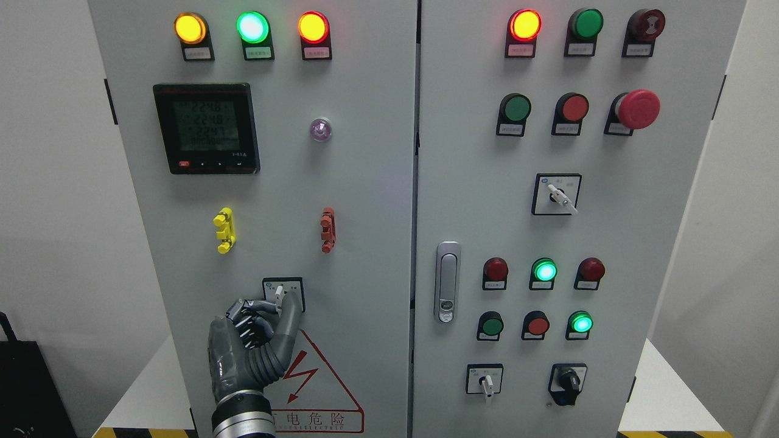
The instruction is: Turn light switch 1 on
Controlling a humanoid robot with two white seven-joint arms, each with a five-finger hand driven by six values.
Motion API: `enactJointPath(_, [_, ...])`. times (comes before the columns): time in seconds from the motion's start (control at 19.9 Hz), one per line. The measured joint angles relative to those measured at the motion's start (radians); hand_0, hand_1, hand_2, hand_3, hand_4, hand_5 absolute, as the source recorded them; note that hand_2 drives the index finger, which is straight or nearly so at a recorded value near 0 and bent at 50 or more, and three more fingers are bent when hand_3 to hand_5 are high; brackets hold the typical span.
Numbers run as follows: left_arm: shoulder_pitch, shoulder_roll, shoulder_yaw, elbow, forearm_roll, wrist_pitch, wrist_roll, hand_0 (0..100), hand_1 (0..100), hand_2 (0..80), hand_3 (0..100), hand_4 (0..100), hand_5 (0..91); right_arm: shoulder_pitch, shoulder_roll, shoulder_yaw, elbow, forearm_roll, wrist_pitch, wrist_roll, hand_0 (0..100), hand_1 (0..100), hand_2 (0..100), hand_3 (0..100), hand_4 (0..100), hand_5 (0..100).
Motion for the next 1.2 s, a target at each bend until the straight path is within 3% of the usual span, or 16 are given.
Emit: enactJointPath(1.2, [0.001, -0.001, 0.0, 0.0, 0.002, 0.0, 0.0, 46, 53, 62.4, 99, 96, 81.1, 0.0, 0.0, 0.0, 0.0, 0.0, 0.0, 0.0, 0, 0, 0, 0, 0, 0])
